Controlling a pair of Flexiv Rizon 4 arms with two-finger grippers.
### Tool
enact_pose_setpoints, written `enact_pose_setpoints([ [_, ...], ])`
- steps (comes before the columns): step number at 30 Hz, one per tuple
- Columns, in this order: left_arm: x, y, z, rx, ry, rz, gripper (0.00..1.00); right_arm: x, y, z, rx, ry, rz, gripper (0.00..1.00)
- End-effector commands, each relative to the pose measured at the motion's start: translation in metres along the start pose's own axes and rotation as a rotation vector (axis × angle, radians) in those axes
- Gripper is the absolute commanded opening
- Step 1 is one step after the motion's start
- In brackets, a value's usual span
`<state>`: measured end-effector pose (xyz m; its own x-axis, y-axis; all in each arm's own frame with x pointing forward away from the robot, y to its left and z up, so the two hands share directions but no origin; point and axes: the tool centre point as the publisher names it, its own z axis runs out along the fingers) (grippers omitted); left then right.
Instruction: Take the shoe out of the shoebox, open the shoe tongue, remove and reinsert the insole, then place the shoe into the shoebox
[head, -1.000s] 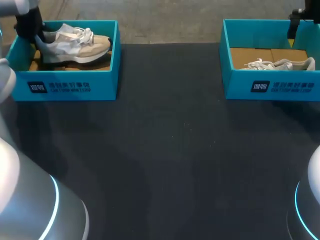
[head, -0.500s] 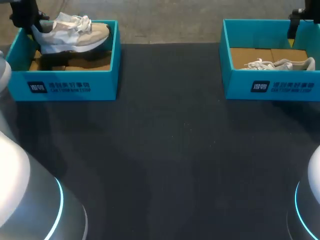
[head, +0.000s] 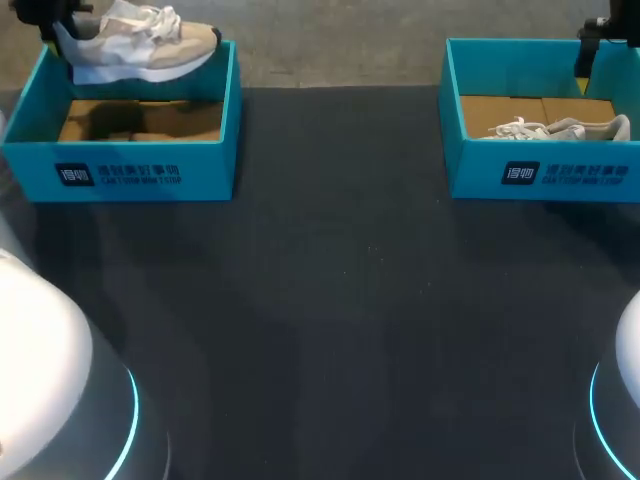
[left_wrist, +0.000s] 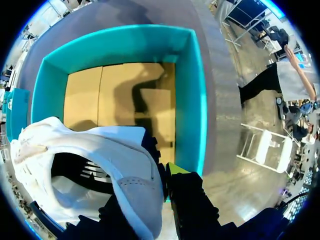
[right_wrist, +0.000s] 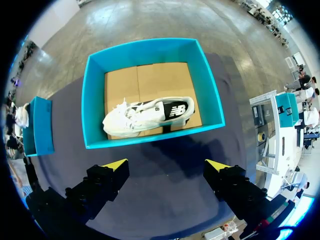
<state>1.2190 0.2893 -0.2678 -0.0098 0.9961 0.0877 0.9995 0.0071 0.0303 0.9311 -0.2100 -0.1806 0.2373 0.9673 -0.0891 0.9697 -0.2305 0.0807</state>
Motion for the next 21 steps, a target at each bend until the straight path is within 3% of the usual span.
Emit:
enact_pose_setpoints([
  [1,-0.001,-0.029,-0.034,-0.064,0.019,0.002,0.00,0.000,0.000,0.000,-0.001,-0.001,0.000,1.00],
  [6,0.001,-0.039,-0.050,-0.091,0.029,-0.001,0.00,0.000,0.000,0.000,-0.001,-0.001,0.000,1.00],
  [21,0.003,-0.102,-0.084,-0.132,0.076,-0.038,0.00,0.000,0.000,0.000,-0.001,-0.001,0.000,1.00],
])
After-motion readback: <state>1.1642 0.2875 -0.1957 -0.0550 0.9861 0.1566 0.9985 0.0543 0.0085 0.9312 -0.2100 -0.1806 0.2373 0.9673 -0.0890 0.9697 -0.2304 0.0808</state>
